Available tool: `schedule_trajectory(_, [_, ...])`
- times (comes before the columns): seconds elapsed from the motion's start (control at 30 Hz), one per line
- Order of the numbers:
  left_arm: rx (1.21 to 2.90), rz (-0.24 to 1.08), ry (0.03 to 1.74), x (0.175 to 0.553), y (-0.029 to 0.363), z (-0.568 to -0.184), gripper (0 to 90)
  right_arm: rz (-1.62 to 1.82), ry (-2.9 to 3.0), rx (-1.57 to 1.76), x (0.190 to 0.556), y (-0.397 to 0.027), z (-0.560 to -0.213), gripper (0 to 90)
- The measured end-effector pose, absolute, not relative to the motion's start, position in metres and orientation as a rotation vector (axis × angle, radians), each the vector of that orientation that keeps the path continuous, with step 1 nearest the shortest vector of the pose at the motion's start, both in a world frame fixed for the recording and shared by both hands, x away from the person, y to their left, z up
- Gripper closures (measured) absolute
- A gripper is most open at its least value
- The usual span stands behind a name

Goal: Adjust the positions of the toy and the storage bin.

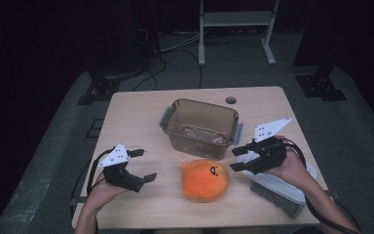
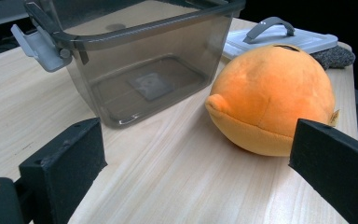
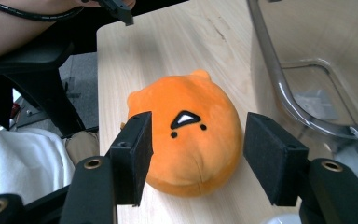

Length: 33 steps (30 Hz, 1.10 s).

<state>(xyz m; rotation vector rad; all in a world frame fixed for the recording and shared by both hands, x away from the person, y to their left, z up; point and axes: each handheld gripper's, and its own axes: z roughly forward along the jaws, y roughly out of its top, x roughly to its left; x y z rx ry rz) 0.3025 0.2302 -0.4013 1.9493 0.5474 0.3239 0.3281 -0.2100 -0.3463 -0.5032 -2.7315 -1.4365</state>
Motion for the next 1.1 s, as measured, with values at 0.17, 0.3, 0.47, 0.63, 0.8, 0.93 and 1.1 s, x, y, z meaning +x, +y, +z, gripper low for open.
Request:
schedule_trajectory(0.17, [1.946, 0.328, 0.553, 0.301, 0.232, -0.401, 2.7, -1.418, -2.736, -0.467, 0.330, -0.197, -0.346, 39.8])
schedule_trajectory(0.3, [1.948, 0.328, 0.552, 0.300, 0.232, -0.401, 2.6, -1.402, -2.739, -0.430, 0.331, -0.184, -0.346, 39.0])
schedule_trajectory(0.47, [1.948, 0.331, 0.552, 0.300, 0.233, -0.400, 2.6, -1.396, -2.737, -0.396, 0.333, -0.173, -0.347, 38.2])
schedule_trajectory(0.63, [1.944, 0.332, 0.553, 0.300, 0.234, -0.400, 2.6, -1.374, -2.736, -0.355, 0.336, -0.157, -0.352, 37.5])
schedule_trajectory(0.8, [1.941, 0.331, 0.555, 0.300, 0.234, -0.400, 2.6, -1.352, -2.733, -0.329, 0.338, -0.146, -0.358, 37.1])
schedule_trajectory(0.93, [1.946, 0.331, 0.552, 0.300, 0.234, -0.400, 2.6, -1.336, -2.733, -0.325, 0.340, -0.140, -0.362, 37.1])
schedule_trajectory(1.1, [1.944, 0.332, 0.554, 0.300, 0.234, -0.400, 2.6, -1.322, -2.738, -0.321, 0.341, -0.135, -0.367, 37.1])
